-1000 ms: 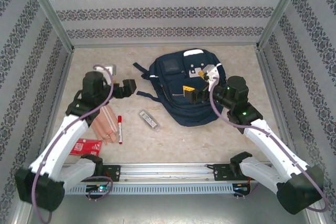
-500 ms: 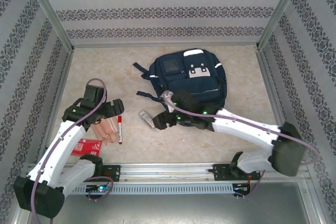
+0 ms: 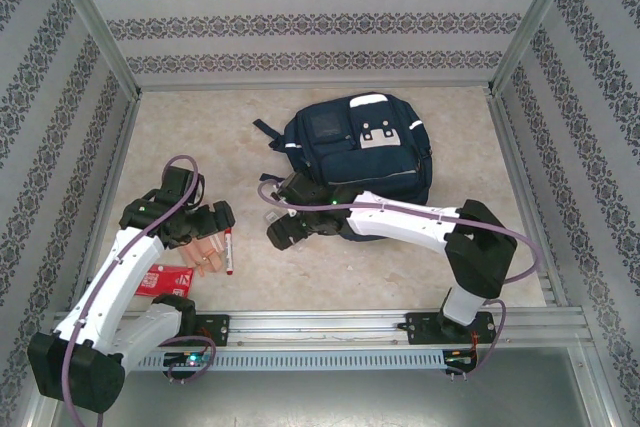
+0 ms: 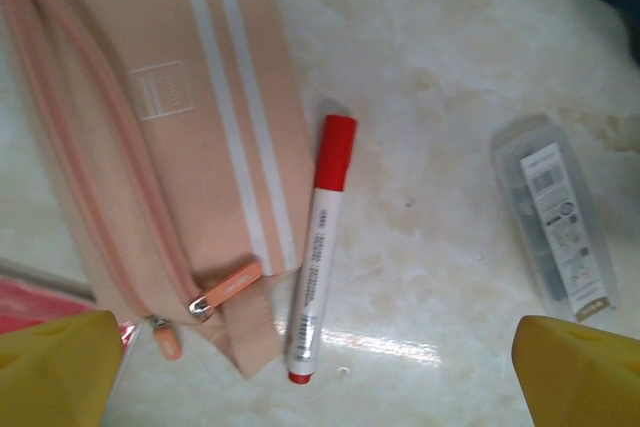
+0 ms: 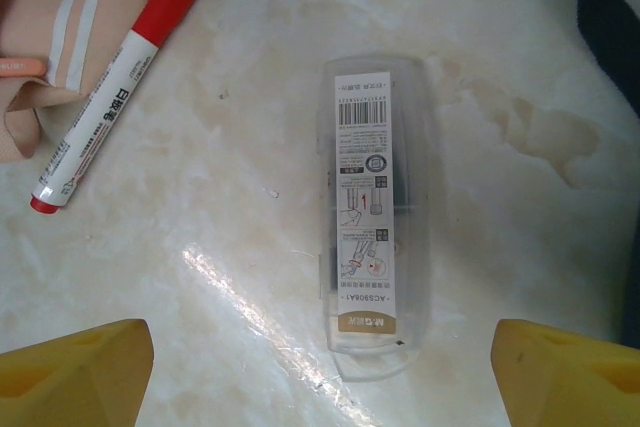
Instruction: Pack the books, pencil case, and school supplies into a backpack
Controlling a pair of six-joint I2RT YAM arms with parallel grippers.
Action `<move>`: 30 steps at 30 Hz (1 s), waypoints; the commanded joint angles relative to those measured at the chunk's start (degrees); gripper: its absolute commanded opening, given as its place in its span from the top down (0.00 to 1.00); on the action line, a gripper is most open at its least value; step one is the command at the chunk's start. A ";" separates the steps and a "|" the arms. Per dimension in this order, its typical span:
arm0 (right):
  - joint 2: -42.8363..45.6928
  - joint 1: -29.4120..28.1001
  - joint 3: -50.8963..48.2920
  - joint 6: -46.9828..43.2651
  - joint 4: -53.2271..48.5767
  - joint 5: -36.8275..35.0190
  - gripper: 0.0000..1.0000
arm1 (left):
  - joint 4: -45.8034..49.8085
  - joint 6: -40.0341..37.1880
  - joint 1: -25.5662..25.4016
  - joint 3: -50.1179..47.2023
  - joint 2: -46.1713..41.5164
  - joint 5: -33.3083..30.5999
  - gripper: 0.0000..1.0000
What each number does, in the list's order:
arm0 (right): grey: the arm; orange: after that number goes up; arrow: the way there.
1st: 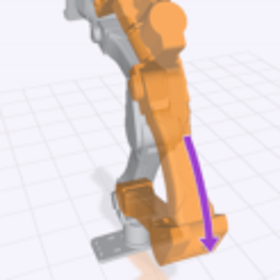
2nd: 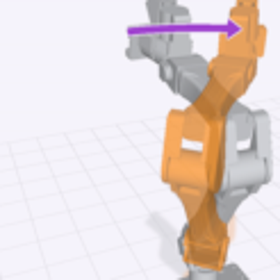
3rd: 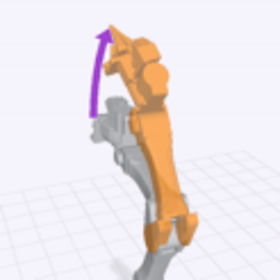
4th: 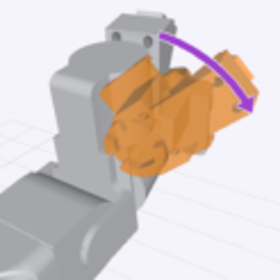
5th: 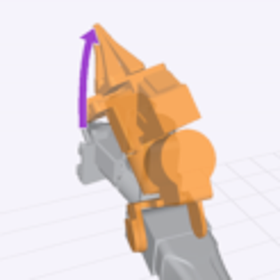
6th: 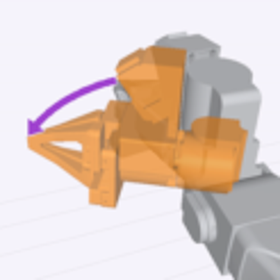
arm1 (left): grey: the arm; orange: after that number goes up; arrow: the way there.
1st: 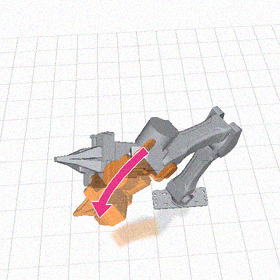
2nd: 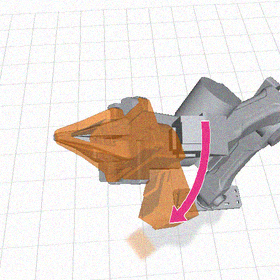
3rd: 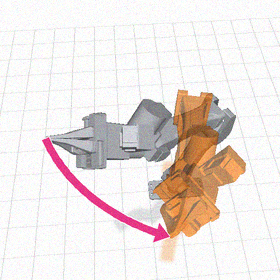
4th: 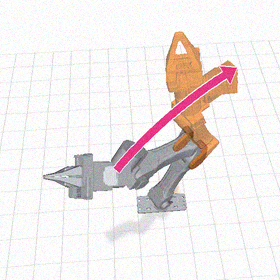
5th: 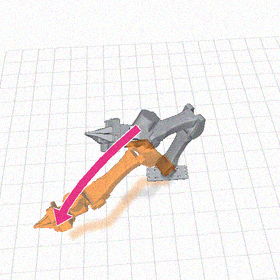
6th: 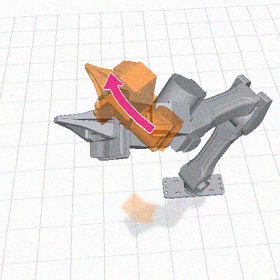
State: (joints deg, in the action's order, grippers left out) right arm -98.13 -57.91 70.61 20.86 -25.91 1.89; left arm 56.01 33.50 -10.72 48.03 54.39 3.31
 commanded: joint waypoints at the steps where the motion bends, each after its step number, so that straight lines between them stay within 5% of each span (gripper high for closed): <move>1: -2.20 -0.27 3.11 1.54 -3.23 -1.39 0.13 | 5.02 2.17 1.60 0.79 0.23 -4.67 0.00; 11: -6.98 -0.31 7.55 17.48 1.14 7.89 0.19 | -6.35 5.18 13.65 -5.10 13.54 -1.90 0.03; 18: -6.77 -0.36 6.38 19.39 2.64 9.18 0.24 | -13.45 5.25 15.12 -7.04 24.80 -1.96 0.41; 21: -6.12 -0.36 6.26 19.48 2.62 9.02 0.24 | -16.44 4.73 15.12 -9.07 26.00 -2.36 0.48; 24: -5.58 -0.36 6.62 19.57 2.71 8.74 0.24 | -18.02 5.26 15.20 -10.06 27.57 -2.11 0.68; 30: -4.89 0.05 8.20 18.21 2.38 9.70 0.24 | -13.32 1.13 15.23 -4.91 21.64 -1.57 0.90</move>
State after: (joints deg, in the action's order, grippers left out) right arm -104.42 -57.91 76.86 39.27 -23.77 10.11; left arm 42.13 37.01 3.88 40.18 79.42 1.50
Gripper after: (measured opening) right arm 0.761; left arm 0.125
